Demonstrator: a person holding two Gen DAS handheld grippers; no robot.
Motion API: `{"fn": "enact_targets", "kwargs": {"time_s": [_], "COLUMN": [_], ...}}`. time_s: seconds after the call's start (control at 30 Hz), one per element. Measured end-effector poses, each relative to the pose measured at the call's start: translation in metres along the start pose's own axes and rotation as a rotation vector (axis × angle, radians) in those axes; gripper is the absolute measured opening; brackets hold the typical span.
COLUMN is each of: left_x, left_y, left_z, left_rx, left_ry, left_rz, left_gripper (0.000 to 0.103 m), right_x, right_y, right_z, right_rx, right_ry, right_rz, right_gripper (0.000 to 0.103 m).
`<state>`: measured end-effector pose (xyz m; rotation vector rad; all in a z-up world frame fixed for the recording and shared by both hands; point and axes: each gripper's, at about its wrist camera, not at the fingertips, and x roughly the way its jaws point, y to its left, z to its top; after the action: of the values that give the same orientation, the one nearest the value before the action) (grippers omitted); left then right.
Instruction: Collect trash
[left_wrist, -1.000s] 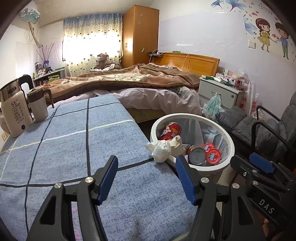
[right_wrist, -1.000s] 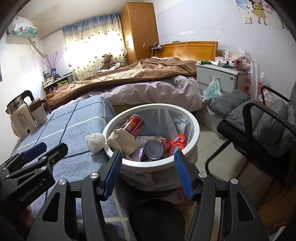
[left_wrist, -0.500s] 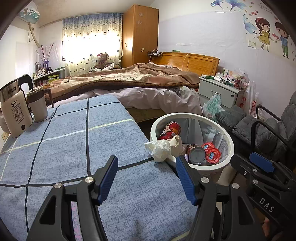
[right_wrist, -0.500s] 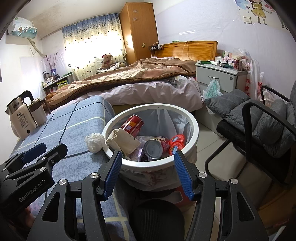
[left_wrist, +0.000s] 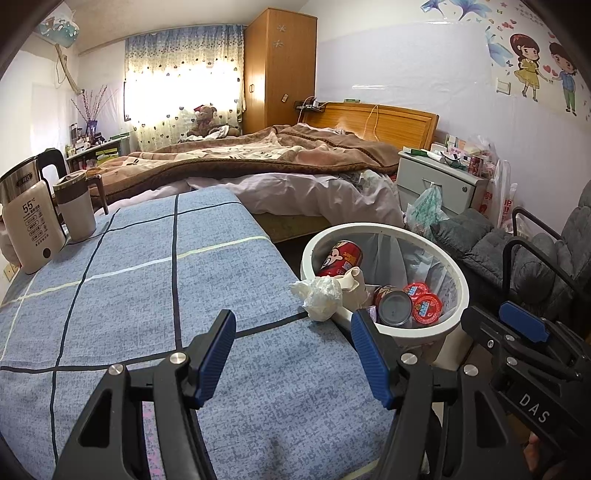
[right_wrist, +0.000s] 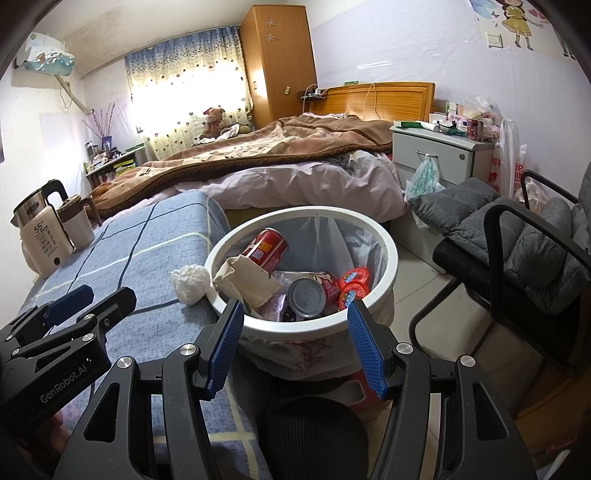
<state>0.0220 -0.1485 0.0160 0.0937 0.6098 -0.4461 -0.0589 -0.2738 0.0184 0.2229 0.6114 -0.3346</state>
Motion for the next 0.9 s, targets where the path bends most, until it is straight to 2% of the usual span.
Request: {"fn": "enact_targets", "kwargs": {"time_s": [0.9], "left_x": [0.0002], "left_y": [-0.0011], "left_z": [0.0014], "left_rx": [0.002], "left_ry": [-0.003], "left_rz": [0.001], "left_gripper": [0.067], "right_x": [-0.0013], "right_y": [0.0003], "right_z": [0.0006], "right_rx": [0.0], "right_ry": [-0.003], "right_rz": [0.0], "right_gripper": [0.059]}}
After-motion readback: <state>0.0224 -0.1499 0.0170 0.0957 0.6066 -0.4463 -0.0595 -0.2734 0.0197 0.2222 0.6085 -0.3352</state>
